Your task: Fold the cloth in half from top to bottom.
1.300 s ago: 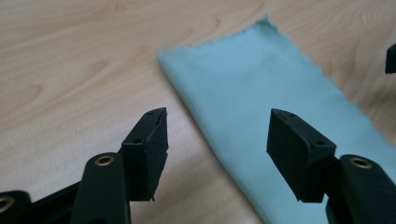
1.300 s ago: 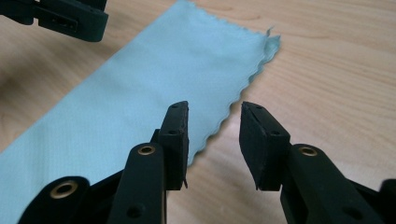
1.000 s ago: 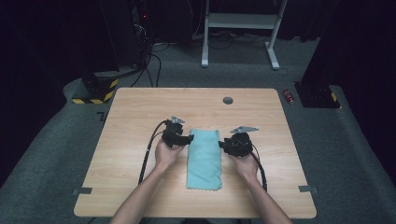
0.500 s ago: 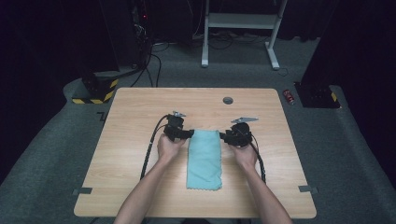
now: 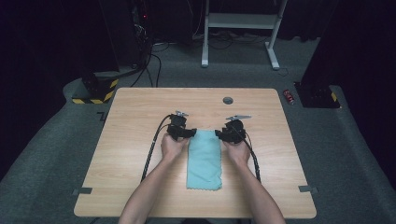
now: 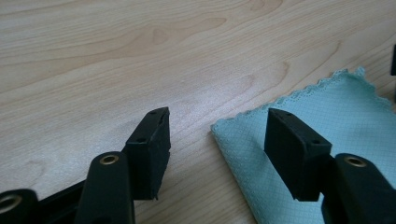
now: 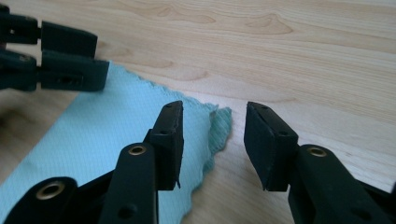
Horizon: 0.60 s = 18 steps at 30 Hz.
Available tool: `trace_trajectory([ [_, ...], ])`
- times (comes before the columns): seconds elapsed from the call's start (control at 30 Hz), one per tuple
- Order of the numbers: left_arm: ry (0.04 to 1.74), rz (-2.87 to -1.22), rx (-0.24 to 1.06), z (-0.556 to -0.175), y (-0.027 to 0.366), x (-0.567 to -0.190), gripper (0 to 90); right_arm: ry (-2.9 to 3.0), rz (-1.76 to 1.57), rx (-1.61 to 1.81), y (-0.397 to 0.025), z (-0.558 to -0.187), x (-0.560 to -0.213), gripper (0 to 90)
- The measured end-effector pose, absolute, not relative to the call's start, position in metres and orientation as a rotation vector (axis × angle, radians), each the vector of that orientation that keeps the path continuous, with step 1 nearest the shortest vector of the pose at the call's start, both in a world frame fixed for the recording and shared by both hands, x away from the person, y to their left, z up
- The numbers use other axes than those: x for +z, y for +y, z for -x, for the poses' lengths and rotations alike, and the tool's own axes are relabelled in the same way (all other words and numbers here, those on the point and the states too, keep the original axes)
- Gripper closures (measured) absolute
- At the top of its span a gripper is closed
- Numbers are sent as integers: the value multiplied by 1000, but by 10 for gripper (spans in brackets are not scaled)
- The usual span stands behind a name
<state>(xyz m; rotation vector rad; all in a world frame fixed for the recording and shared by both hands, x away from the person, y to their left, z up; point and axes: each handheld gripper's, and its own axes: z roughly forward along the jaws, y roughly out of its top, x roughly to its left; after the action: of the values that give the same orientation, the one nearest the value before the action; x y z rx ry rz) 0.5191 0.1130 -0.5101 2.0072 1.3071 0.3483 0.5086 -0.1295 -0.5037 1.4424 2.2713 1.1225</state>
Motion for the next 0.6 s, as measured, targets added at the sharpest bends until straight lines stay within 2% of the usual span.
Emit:
trace_trajectory([
  [0.4,1249,-2057,384,-517,106,-514,553,2249,-1435,1057,-119,-518,-518,589],
  [0.6,1229,-2067,403,-516,104,-514,653,2276,-1369,1038,-116,-518,-518,752],
])
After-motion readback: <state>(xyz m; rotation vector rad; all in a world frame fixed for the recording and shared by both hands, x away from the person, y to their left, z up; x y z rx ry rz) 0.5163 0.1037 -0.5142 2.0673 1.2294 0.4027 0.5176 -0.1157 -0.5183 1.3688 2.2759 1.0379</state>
